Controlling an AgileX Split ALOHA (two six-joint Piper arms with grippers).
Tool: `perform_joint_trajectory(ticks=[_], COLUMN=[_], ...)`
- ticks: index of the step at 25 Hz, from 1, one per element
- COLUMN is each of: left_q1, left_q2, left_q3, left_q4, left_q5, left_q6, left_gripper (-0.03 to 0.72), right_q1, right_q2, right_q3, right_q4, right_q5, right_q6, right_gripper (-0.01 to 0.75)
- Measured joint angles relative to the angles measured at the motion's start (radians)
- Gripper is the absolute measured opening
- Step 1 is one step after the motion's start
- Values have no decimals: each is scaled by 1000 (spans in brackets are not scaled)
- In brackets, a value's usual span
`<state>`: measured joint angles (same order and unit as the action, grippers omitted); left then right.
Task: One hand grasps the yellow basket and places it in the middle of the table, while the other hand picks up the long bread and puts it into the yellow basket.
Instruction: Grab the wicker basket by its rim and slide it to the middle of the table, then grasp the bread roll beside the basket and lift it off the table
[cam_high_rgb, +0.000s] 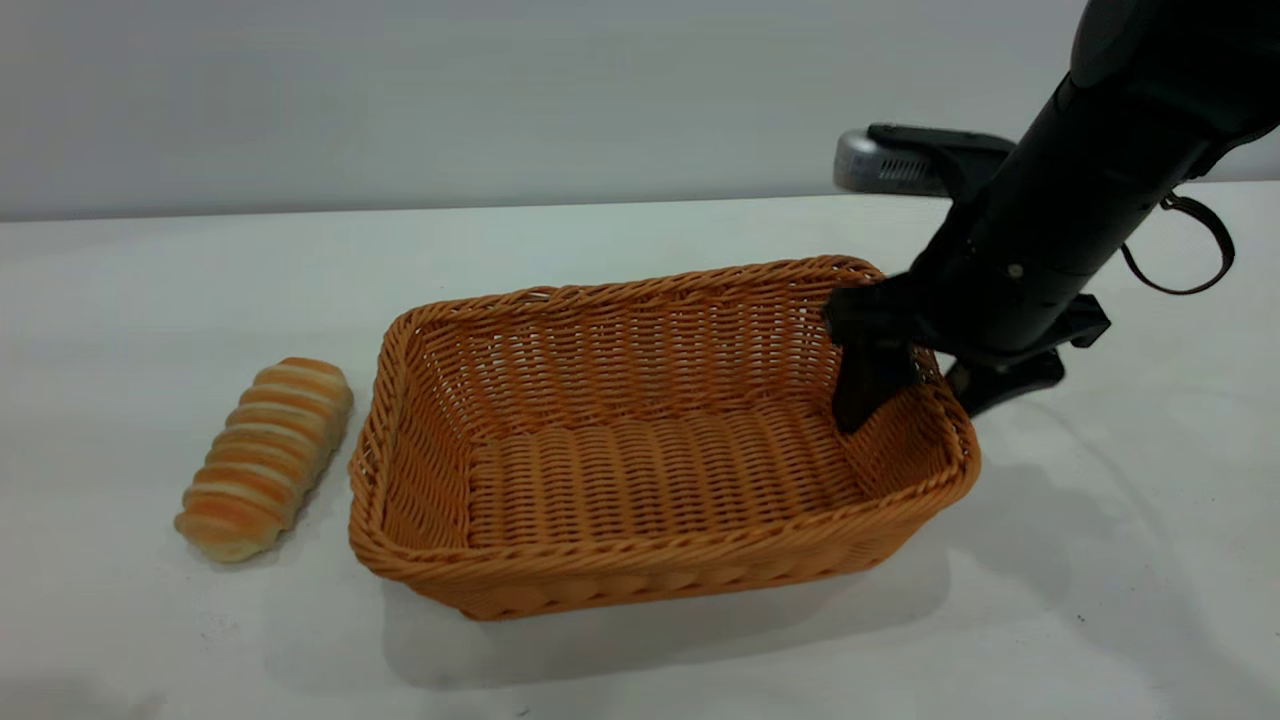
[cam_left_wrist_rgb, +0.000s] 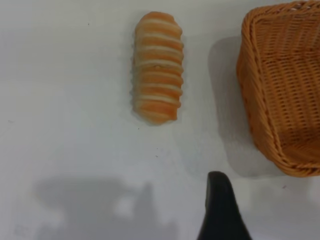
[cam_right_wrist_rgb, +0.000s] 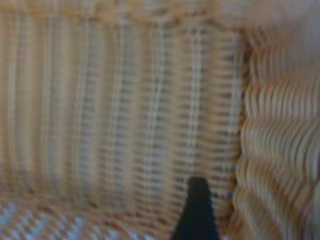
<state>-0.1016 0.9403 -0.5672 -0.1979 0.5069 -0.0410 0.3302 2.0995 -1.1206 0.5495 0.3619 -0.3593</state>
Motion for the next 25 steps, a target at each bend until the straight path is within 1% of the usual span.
perform_joint_trajectory(ticks=[2,5,8,13,16,25], left_q1=[0,0,0,0,0,0], left_q2=[57,164,262,415,501,704], left_q3=[0,0,-2,-9,-9,-10], left_q4=[-1,-1,-1,-4,-4,-6], left_q5=[-30,-97,-176,-296,-368,-622], left_q6=[11,21,24,31,63,82], left_gripper=[540,540,540,540,540,540], right_q1=[0,0,0,0,0,0], right_q2=[-13,-62,-128,-260,-345,-627], right_q3=[0,0,0,0,0,0], right_q4=[-67,-168,-267,-384,-421,-431], right_q5=[33,74,106,171,223,405], right_q6=[-9,-8,33,124,145,158], right_gripper=[695,696,672,601,575,570])
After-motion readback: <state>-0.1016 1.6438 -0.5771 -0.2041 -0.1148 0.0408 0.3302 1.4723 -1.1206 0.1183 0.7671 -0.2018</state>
